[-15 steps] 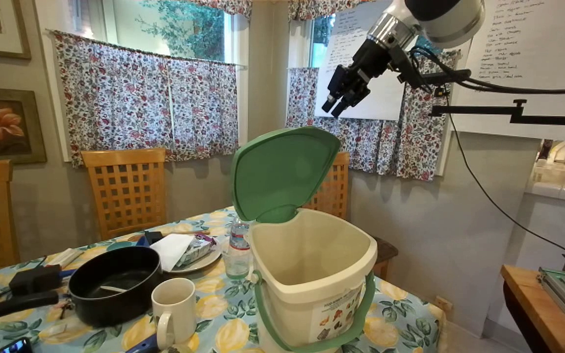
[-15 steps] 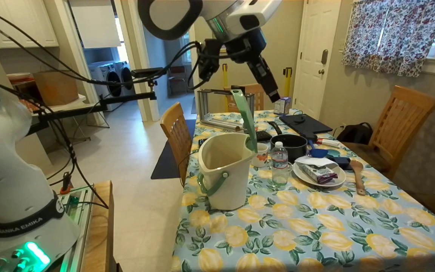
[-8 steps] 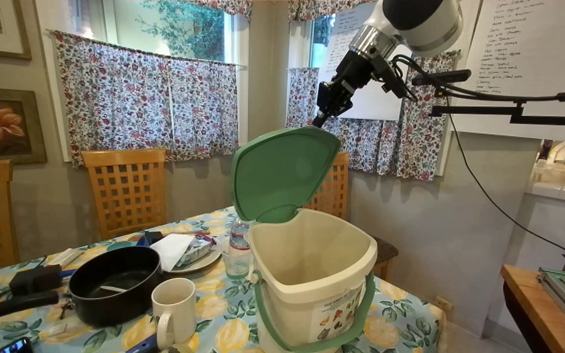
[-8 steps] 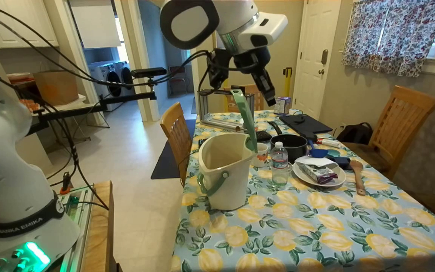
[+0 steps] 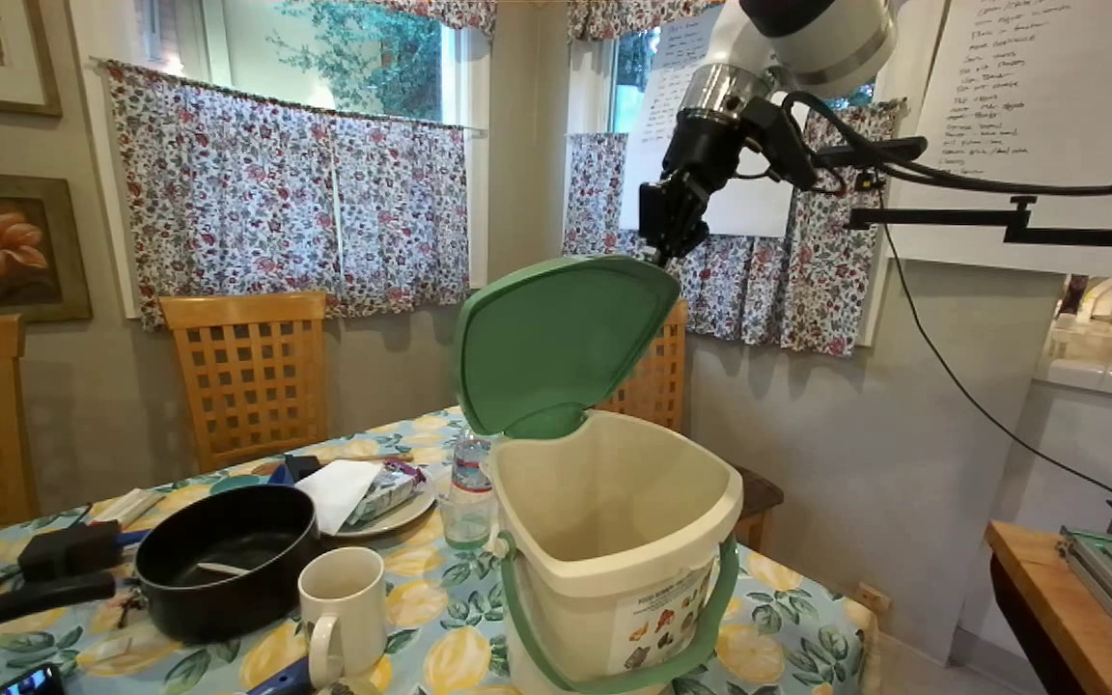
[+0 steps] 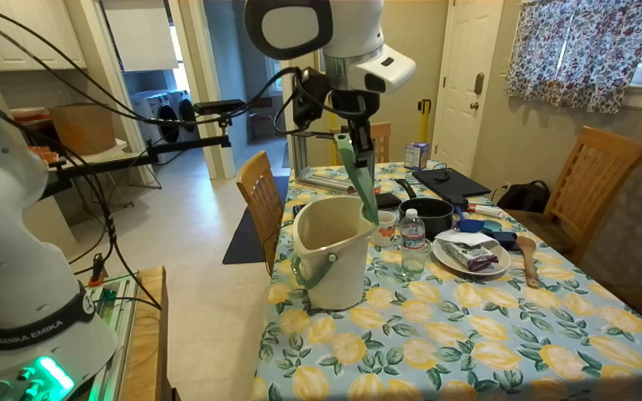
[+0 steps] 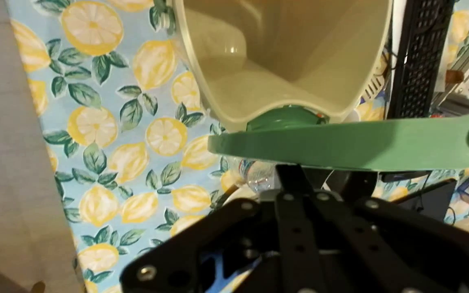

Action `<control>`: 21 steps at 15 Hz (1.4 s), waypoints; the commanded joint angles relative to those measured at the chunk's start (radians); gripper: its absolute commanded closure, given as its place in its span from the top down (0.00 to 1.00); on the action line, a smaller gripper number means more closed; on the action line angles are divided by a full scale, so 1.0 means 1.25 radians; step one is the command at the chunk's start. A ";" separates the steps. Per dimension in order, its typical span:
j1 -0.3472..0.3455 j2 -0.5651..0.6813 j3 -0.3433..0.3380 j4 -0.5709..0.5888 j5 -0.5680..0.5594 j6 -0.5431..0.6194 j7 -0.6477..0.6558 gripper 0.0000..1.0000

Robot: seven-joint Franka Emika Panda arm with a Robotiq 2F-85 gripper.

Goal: Close the lid on the bin.

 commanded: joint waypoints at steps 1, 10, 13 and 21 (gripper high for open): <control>-0.022 0.020 0.006 0.046 0.040 -0.115 -0.017 0.00; -0.036 0.018 0.015 0.010 0.005 -0.062 -0.020 0.33; -0.033 0.006 0.022 -0.009 -0.010 -0.012 -0.023 0.53; -0.034 0.023 0.028 0.005 -0.003 -0.029 -0.029 1.00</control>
